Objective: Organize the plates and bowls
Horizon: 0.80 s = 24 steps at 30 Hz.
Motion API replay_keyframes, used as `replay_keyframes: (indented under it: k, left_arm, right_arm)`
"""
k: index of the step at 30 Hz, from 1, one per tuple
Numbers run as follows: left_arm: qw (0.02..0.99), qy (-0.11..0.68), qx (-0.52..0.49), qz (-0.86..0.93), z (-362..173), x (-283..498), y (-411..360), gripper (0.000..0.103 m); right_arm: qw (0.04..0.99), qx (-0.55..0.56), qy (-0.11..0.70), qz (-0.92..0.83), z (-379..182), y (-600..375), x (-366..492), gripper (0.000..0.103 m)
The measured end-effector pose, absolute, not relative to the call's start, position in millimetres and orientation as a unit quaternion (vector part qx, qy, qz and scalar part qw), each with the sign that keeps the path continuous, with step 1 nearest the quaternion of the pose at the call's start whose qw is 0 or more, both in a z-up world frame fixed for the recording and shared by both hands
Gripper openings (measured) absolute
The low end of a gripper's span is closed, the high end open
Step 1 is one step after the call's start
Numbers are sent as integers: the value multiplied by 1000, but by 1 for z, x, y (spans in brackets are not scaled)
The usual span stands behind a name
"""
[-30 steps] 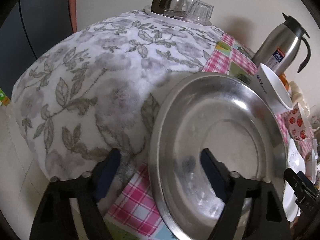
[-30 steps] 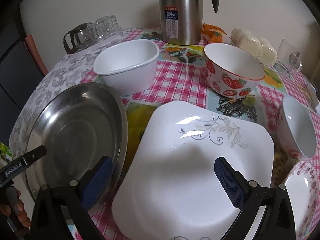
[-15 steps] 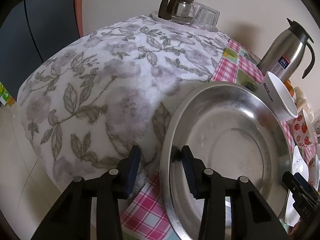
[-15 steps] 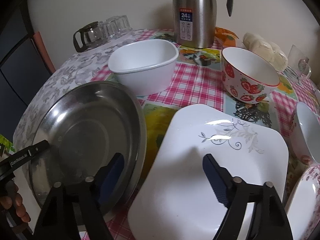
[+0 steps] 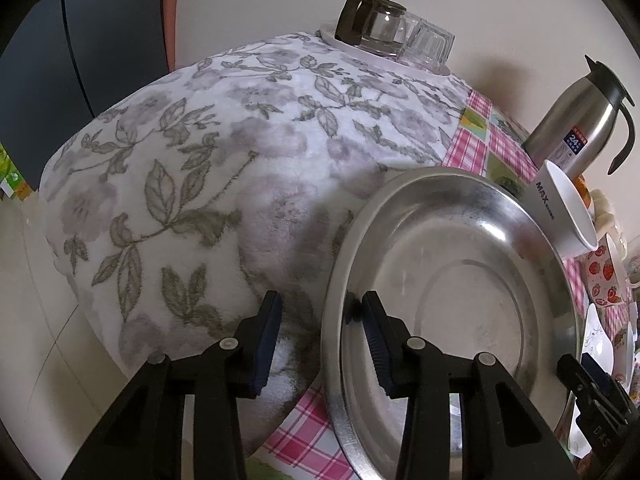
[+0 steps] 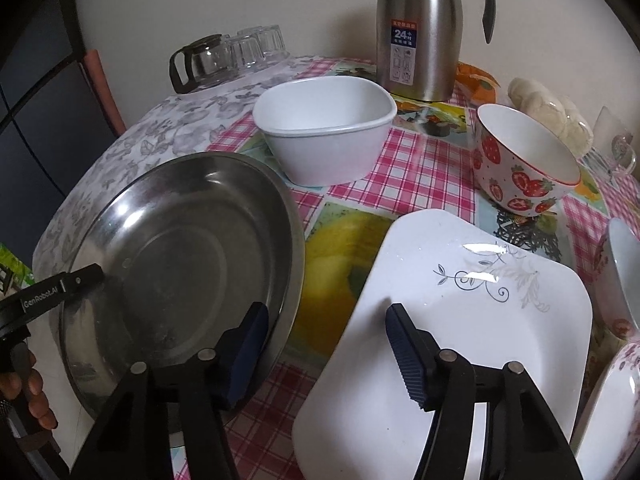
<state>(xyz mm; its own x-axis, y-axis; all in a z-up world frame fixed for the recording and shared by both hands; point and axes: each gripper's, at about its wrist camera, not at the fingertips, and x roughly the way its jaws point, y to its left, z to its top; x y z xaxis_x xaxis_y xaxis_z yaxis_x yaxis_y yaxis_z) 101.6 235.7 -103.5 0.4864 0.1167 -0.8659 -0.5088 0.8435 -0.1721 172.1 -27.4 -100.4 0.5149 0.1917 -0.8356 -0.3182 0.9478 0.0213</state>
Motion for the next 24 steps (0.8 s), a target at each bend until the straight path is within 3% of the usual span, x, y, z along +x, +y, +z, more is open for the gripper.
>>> replay_keyframes:
  k: [24]
  left_arm:
    - [838, 459, -228, 189, -105, 97, 247, 43]
  right_arm:
    - [875, -88, 445, 165, -91, -2, 159, 63]
